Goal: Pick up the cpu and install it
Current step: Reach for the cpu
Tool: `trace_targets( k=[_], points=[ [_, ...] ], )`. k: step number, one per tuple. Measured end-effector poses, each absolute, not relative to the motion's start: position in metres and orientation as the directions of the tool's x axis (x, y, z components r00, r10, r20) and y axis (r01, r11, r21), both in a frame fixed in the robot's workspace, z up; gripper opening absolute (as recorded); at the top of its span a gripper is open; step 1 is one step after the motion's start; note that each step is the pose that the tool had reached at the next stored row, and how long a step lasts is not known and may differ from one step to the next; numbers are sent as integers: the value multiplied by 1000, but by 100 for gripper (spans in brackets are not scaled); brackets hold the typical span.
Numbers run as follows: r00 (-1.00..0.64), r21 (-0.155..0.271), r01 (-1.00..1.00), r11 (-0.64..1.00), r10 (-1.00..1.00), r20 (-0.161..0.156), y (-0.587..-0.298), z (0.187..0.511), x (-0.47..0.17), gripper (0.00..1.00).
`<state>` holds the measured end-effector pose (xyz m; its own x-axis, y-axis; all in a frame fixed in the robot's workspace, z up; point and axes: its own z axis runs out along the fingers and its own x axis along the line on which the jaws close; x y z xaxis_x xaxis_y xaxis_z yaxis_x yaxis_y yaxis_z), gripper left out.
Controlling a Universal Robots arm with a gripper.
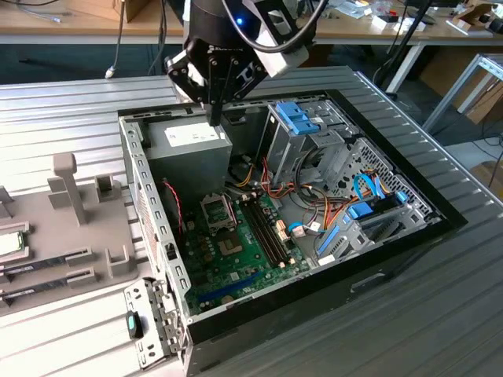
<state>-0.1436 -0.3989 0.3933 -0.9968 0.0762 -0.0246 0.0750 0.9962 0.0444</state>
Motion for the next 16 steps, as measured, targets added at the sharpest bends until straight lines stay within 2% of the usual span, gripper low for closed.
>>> trace_targets(
  k=[16],
  points=[
    [-997, 44, 75, 996, 76, -25, -399, 393, -159, 11]
  ],
)
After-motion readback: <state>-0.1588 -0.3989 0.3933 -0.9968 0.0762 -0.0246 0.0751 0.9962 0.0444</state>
